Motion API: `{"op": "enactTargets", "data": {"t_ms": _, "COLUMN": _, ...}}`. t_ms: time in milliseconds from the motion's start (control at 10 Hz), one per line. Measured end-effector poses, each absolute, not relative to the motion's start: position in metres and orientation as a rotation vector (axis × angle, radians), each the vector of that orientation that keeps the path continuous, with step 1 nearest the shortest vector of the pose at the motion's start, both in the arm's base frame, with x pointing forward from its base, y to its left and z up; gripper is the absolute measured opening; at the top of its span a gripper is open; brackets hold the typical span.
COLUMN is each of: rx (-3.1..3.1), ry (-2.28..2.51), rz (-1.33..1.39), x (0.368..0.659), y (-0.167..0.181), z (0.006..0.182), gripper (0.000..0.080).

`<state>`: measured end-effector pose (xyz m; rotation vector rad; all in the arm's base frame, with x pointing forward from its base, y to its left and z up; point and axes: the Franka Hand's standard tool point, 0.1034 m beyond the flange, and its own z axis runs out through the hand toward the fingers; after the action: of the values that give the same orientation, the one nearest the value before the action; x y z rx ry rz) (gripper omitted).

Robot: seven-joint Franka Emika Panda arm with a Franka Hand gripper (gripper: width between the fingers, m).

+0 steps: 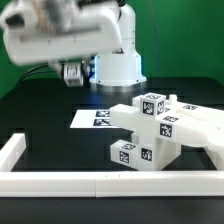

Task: Assemble chair

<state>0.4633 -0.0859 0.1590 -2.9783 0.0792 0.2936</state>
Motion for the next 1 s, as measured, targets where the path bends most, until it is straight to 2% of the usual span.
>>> {"op": "enactTargets", "data": {"t_ms": 100, "rx": -3.001, "ry": 0.082, "rz": 0.198, "x": 0.466, "y": -0.077, "z": 0.165, "gripper": 0.0281}}
{"op": "enactTargets", "data": {"t_ms": 200, "rx": -3.013, "ry": 0.098, "rz": 0.14, "x": 0.461, "y": -0.082, "z": 0.16, "gripper": 0.0281}}
{"op": "enactTargets", "data": {"t_ms": 500, "rx": -3.051, "ry": 0.125, "rz": -0.133, "x": 0.467, "y": -0.084, "z": 0.16, "gripper": 0.0281}}
{"op": "enactTargets", "data": {"t_ms": 700, "rx": -3.058, "ry": 0.138, "rz": -0.386, "x": 0.485, "y": -0.044, "z": 0.169, "gripper": 0.0281}}
{"op": "enactTargets", "data": {"t_ms": 900, "rx": -3.026, "ry": 0.185, "rz": -0.603, "x": 0.506, "y": -0.003, "z": 0.171, "gripper": 0.0281}}
{"op": "enactTargets", "data": {"t_ms": 1000, "rx": -2.997, "ry": 0.188, "rz": -0.746, "x": 0.506, "y": 0.021, "z": 0.174, "gripper": 0.0281}}
